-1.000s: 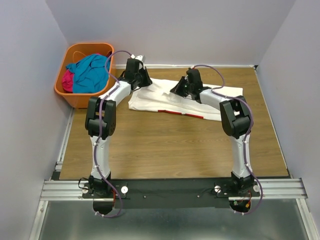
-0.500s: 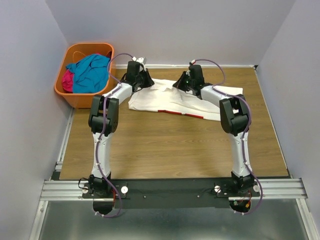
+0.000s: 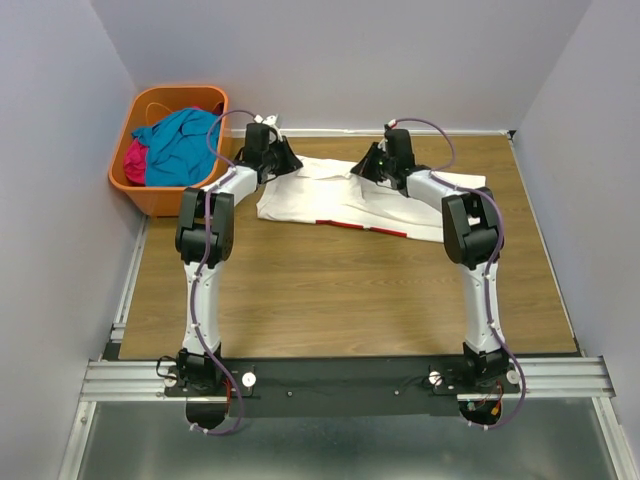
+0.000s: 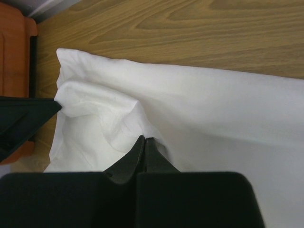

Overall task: Fold and stack the t-shirts
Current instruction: Fold the tshirt

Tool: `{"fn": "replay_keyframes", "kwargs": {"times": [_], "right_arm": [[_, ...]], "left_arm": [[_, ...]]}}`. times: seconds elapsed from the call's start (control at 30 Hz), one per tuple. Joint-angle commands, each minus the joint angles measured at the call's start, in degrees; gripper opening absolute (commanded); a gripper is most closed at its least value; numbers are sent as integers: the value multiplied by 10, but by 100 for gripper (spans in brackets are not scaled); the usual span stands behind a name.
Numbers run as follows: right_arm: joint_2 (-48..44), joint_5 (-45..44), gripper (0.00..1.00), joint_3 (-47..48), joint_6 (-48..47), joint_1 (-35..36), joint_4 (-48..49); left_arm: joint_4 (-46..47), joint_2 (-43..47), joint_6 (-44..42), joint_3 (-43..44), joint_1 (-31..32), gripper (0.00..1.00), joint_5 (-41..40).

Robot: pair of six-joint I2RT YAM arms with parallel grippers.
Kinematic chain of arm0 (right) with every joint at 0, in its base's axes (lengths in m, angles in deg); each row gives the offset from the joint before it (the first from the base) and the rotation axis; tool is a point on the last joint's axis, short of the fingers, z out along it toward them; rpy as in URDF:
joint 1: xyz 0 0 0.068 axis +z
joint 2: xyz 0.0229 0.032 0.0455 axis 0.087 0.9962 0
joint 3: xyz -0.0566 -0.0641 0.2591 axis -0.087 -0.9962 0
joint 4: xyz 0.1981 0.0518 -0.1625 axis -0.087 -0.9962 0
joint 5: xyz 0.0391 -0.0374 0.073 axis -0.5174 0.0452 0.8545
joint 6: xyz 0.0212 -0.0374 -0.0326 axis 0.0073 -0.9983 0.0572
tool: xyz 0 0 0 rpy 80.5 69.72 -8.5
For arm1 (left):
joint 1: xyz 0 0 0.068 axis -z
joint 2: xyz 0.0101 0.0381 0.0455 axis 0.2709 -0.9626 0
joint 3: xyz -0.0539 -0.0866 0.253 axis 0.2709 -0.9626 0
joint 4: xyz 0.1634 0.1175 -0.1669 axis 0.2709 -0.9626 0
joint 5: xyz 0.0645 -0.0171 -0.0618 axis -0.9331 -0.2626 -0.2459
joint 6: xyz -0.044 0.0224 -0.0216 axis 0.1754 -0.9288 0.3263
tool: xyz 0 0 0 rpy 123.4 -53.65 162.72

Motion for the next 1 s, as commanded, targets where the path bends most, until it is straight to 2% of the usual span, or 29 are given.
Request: {"fn": "replay_keyframes", "kwargs": {"times": [0.0,0.1,0.13,0.23,0.37,0.4,0.6,0.7,0.83,0.9,0.97], "right_arm": [[3,31,4,-10,-5,-8,-1],[5,45,9,-18,-4,-10,-3],[6,48,17,-20,-4,-10,-4],[6,60,19,-26,-8,-12,-13],[-22,53,29,-42,-31,-13,-34],[-33,40,32,-50,-39,-13,-40],[-128,-12,48,-86,-139,-13,-127],[-158,-28,56,-120,-177,-13,-167],[-224,-35,57,-180,-191,-13,-185],[-239,-18,56,-208,-189,-13,-188],[-251,-4,50,-229,-185,-13,-188]], "left_arm": [[-13,-12,0,11,-1,15,14],[-18,-19,2,16,-4,15,9],[-20,-20,2,19,-5,15,8],[-25,-27,2,30,-6,14,2],[-32,-31,-1,45,-9,16,-1],[-32,-29,-4,48,-9,19,-2],[-45,27,-14,22,-9,51,-19],[-46,81,-14,-27,-7,56,-28],[-46,177,-14,-125,9,55,-69],[-43,203,-16,-185,20,49,-92],[-41,227,-14,-223,22,44,-106]]}}
